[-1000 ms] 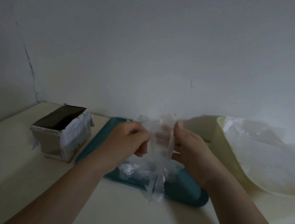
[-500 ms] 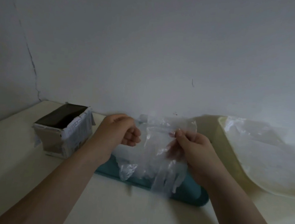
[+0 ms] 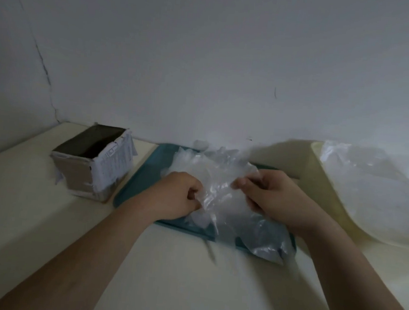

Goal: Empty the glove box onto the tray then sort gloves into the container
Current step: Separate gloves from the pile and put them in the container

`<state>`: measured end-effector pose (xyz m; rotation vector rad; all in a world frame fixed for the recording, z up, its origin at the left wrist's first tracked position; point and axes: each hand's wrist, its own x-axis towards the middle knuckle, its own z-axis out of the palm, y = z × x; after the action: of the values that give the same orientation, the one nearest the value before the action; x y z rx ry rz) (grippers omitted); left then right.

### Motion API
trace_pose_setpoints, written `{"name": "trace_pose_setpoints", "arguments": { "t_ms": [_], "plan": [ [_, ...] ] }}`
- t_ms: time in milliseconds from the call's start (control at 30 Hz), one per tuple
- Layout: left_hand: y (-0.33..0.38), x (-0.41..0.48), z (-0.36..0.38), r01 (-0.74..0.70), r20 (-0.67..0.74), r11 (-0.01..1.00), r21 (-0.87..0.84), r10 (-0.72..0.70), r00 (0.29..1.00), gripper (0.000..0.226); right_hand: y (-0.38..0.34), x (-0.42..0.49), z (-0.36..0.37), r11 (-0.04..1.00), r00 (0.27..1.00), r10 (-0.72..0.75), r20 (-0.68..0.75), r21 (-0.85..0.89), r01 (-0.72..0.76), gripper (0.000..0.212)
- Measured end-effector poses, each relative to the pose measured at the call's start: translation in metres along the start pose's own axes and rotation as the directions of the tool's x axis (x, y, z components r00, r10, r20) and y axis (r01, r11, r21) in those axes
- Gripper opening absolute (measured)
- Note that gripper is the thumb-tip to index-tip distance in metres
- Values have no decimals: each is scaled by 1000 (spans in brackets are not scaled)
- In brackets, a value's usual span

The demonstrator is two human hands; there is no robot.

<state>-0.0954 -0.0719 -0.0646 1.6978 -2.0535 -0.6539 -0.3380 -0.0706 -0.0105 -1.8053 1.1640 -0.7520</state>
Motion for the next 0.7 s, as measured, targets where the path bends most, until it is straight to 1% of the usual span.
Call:
{"name": "trace_pose_setpoints", "arguments": {
  "t_ms": [67, 100, 200, 233, 267, 300, 367, 400, 433, 467, 533, 567, 600, 633, 667, 700],
  "plan": [
    [4, -1, -7, 1, -46, 999, -51, -3, 999, 24, -2, 0, -2, 991, 997, -77, 21, -107, 78, 22],
    [7, 0, -12, -2, -83, 997, -81, -4, 997, 23, -3, 0, -4, 981, 991, -126, 32, -145, 130, 23],
    [20, -4, -28, -64, -252, 992, -112, 34, 967, 19, -8, -3, -3, 929, 949, -297, 106, -199, 313, 19],
    [26, -6, -33, -81, -298, 985, -151, 33, 954, 18, -10, -4, -2, 895, 928, -349, 128, -248, 371, 22],
    [31, -8, -36, -83, -308, 975, -204, 16, 951, 17, -12, -6, 0, 852, 905, -397, 155, -304, 426, 27],
    [36, -12, -37, -77, -283, 960, -268, -2, 959, 16, -14, -8, 3, 814, 885, -429, 183, -346, 466, 32],
    [46, -16, -37, -63, -183, 922, -383, -9, 983, 18, -19, -11, 8, 761, 856, -478, 199, -392, 516, 40],
    [49, -18, -36, -68, -146, 899, -433, 4, 989, 19, -18, -10, 10, 756, 851, -492, 184, -394, 523, 40],
    [52, -19, -36, -73, -133, 871, -485, 9, 991, 19, -16, -8, 11, 776, 854, -500, 143, -365, 515, 38],
    [53, -20, -37, -74, -142, 835, -546, -5, 990, 19, -12, -6, 12, 830, 877, -474, 79, -291, 475, 34],
    [55, -19, -42, -43, -146, 725, -687, -80, 986, 25, -8, -2, 13, 932, 934, -355, -50, -97, 349, 30],
    [53, -18, -44, -18, -123, 651, -759, -115, 986, 29, -5, 0, 13, 958, 954, -286, -88, 6, 288, 26],
    [50, -15, -47, 4, -90, 580, -815, -132, 987, 34, -3, 1, 11, 964, 966, -229, -120, 111, 243, 20],
    [46, -14, -48, 27, -52, 536, -844, -132, 990, 39, -1, 1, 10, 951, 974, -173, -146, 231, 204, 24],
    [42, -13, -47, 46, -16, 529, -847, -112, 994, 44, 2, 1, 10, 921, 981, -117, -153, 352, 165, 35],
    [38, -12, -43, 50, 8, 560, -827, -79, 997, 49, 3, 2, 8, 882, 987, -77, -141, 452, 133, 42]
  ]
}}
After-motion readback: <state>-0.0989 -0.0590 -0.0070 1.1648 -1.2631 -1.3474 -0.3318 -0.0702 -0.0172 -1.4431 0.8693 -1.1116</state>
